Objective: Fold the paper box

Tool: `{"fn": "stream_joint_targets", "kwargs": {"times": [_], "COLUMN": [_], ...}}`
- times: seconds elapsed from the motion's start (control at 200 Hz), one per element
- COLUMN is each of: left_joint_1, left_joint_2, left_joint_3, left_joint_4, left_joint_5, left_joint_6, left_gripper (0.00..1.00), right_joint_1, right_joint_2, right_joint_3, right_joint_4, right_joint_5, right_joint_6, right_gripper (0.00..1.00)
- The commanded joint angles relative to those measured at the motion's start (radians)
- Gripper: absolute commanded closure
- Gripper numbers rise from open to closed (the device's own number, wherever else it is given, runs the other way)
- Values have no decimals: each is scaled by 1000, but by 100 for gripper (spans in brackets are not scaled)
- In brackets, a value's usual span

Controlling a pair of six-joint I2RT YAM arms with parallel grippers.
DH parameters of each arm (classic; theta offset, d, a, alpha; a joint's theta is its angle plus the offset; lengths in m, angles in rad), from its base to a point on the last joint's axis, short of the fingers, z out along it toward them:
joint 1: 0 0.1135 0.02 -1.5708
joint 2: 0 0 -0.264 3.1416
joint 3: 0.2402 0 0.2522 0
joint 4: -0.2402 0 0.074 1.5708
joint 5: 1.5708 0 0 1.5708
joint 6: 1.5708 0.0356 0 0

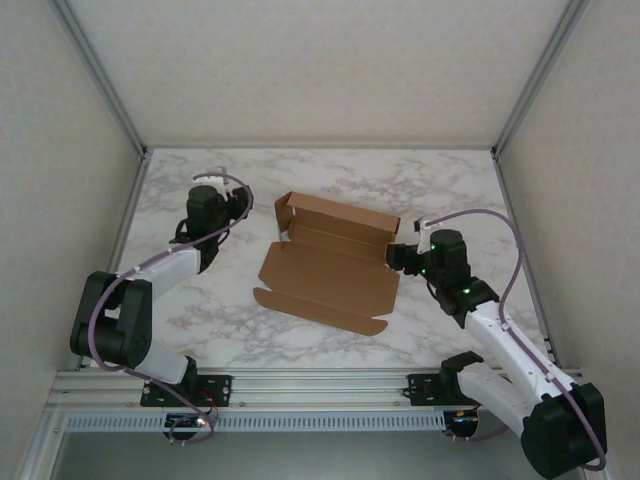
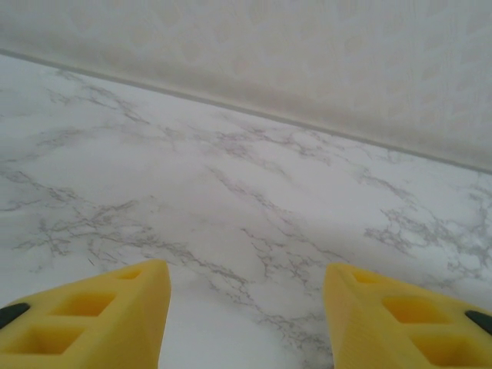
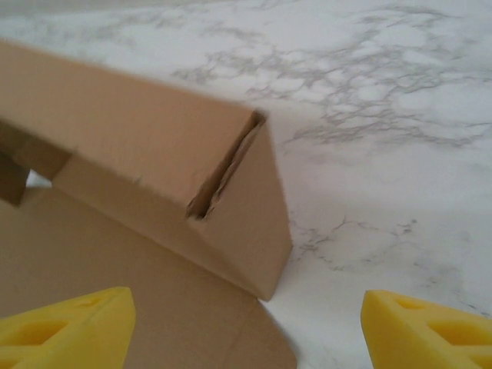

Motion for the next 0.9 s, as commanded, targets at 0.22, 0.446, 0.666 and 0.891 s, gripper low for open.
{"fn": "stream_joint_targets", "kwargs": {"times": [0.22, 0.446, 0.666, 0.891], "left_joint_1": [11, 4, -10, -21], "left_joint_2": [-42, -36, -56, -91], "left_joint_3": [-22, -28, -55, -55], "left_joint_4": [80, 77, 67, -8], "left_joint_5": [-47, -47, -72, -107], "left_joint_6": [-62, -80, -58, -24], "left_gripper": [45, 45, 44, 44], "right_joint_1": [68, 71, 57, 7], "right_joint_2": [251, 364, 464, 514], "right_joint_3": [10, 63, 127, 160], "right_joint_4": [274, 374, 411, 439], "right_joint_5": [215, 250, 231, 167], "right_joint_6": [-154, -220, -279, -270], "right_gripper": [27, 47, 66, 76]}}
